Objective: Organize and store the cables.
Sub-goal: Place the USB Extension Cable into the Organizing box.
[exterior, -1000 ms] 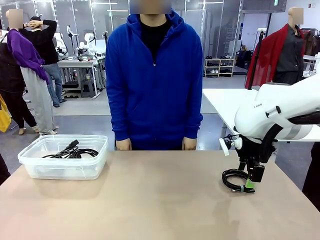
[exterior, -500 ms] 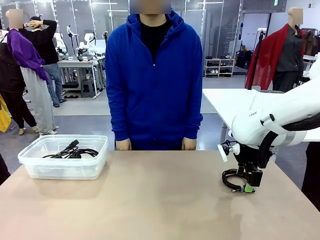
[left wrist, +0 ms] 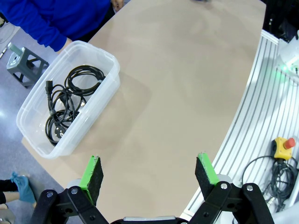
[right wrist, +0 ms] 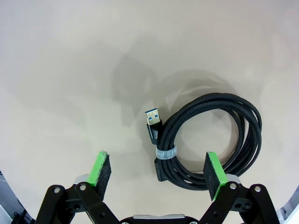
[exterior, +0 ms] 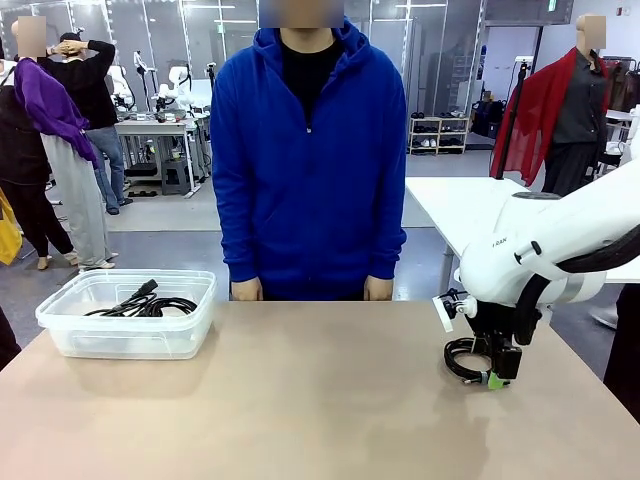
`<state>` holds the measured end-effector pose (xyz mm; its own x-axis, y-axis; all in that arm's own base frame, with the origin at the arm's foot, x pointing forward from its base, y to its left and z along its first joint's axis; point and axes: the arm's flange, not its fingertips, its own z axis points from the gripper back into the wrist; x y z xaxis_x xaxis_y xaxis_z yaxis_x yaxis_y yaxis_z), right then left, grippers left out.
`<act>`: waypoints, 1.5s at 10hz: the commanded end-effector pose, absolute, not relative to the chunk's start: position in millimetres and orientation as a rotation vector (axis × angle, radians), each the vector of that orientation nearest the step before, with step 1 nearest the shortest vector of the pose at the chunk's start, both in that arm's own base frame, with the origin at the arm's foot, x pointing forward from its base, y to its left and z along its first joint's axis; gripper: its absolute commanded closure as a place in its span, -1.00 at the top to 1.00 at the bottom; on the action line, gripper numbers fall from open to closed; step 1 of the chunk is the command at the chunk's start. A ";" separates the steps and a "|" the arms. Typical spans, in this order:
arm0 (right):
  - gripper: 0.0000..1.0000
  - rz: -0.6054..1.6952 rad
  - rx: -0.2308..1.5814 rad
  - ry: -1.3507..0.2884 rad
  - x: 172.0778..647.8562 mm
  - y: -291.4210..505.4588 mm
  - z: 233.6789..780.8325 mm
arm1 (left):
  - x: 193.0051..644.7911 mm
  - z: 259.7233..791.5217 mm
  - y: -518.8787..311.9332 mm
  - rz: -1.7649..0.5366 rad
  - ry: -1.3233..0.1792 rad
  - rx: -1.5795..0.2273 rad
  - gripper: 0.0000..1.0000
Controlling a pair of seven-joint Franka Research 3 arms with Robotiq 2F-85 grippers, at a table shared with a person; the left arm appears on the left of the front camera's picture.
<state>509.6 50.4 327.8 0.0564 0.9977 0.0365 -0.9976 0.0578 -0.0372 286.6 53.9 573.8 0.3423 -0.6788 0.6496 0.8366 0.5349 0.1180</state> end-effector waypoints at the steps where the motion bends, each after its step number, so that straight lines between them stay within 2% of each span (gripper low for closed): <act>1: 1.00 1.502 -0.043 -0.045 512.6 50.5 319.2 | 285.3 575.4 51.9 -0.994 -0.712 -0.255 1.00; 6: 1.00 1.501 -0.024 -0.027 515.6 49.8 303.2 | 285.3 575.4 51.9 -0.994 -0.712 -0.255 1.00; 8: 0.86 1.495 -0.023 -0.023 518.2 48.3 299.3 | 285.3 575.4 51.9 -0.994 -0.712 -0.255 1.00; 10: 0.54 1.490 -0.025 -0.026 518.4 47.0 299.4 | 285.3 575.4 51.9 -0.994 -0.712 -0.255 1.00; 13: -0.09 1.489 -0.031 -0.021 518.4 47.3 299.6 | 285.3 575.4 51.9 -0.994 -0.712 -0.255 1.00; 14: 0.14 1.489 -0.033 -0.024 518.4 47.2 301.0 | 285.3 575.4 51.9 -0.994 -0.712 -0.255 1.00; 15: -0.48 1.488 -0.034 -0.024 518.6 47.4 301.8 | 285.3 575.4 51.9 -0.994 -0.712 -0.255 1.00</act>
<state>515.6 45.1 302.0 0.0615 0.9979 0.0212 -0.9979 0.0619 -0.0191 286.6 53.9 573.8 0.3423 -0.6788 0.6496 0.8366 0.5349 0.1180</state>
